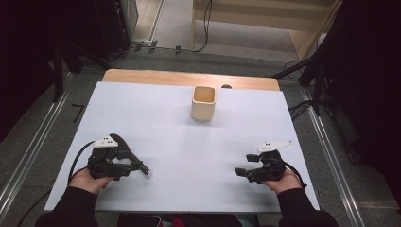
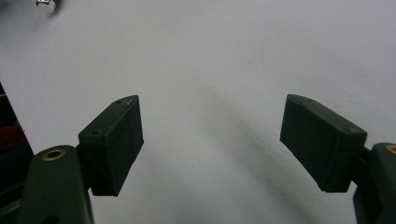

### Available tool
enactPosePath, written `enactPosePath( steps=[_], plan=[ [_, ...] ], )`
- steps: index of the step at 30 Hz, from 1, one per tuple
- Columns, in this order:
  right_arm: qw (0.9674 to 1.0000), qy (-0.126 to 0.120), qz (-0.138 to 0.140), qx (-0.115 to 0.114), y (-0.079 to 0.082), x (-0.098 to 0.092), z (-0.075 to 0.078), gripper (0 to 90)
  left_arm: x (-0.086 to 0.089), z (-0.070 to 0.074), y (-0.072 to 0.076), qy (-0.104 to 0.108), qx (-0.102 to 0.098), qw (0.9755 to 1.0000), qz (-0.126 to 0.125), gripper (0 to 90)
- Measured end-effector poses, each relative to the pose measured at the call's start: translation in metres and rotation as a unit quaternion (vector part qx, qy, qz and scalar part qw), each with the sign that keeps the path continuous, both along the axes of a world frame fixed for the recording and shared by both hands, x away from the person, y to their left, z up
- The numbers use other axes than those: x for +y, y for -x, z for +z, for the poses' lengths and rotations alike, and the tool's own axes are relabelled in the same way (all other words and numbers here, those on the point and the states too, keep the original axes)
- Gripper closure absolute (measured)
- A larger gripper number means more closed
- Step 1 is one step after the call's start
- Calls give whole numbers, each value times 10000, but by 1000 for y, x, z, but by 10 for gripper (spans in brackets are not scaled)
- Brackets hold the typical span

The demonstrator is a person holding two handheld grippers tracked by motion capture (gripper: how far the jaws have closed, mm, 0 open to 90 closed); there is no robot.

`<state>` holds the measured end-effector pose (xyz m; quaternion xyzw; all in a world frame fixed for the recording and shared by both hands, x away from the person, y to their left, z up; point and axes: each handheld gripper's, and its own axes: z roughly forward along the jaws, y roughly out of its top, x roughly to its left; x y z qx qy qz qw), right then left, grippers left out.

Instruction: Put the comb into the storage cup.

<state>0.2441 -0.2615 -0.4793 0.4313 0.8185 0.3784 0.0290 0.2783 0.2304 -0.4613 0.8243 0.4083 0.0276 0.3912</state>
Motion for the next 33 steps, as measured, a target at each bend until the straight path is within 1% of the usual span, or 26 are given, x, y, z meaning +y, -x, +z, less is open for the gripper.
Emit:
enactPosePath(
  steps=[16, 20, 22, 26, 29, 33],
  plan=[
    [10000, 18, 17, 12, 0, 0, -1, 196, -1, 0, 0, 0, 21, 10000, -23, 288],
    [10000, 28, 33, 45, 0, 1, -2, 196, 0, 0, 0, 14, 10, 10000, 1, 288],
    [10000, 27, 37, 43, -1, 1, -2, 196, 2, 2, -1, -2, -25, 10000, 47, 288],
    [10000, 26, 40, 48, 0, 1, -2, 196, 8, 6, -1, -96, -209, 9994, 276, 288],
    [10000, 29, 65, 49, 0, 1, -2, 196, 12, 6, -2, -49, -170, 9992, 370, 288],
    [10000, 17, 67, 37, -1, 1, -2, 196, 14, 7, -2, -45, -159, 9991, 400, 288]
  ],
)
